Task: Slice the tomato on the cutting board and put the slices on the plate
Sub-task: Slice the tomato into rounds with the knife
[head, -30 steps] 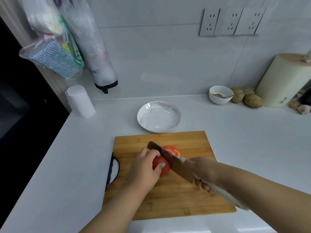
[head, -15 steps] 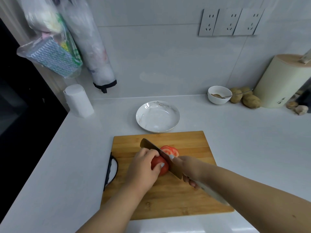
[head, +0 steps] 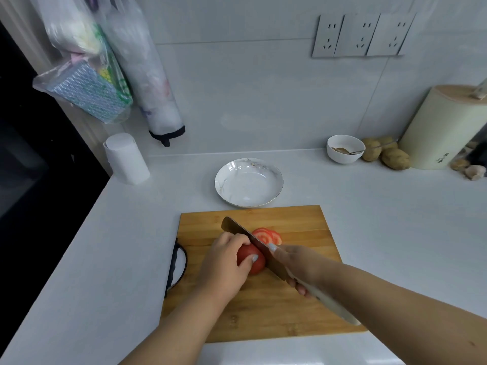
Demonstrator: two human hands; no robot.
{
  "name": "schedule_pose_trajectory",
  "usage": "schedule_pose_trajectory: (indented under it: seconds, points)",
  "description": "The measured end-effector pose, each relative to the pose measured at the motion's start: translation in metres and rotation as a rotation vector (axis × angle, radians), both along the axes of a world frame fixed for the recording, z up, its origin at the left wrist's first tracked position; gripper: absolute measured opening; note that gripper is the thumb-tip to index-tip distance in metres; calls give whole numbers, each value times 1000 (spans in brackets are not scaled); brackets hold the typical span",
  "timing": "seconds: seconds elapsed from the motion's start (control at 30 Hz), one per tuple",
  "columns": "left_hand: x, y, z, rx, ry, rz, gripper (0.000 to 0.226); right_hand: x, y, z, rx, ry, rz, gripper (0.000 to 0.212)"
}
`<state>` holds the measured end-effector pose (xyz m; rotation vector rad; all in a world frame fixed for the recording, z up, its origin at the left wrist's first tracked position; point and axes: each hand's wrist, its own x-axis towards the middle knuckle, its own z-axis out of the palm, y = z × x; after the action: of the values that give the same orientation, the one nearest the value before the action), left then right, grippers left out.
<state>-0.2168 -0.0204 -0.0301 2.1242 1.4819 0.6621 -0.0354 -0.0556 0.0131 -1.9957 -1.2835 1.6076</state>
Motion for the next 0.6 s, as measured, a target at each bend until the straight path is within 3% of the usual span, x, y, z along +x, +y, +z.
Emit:
schedule_pose_trajectory:
  seconds: [0.3, 0.6]
  points:
    - [-5, -1, -1, -13, -5, -12, 34, 1, 1, 1, 8, -20, 49, 39]
    - [-3, -5, -2, 28, 20, -34, 38, -11, 10, 10, -97, -139, 71, 71]
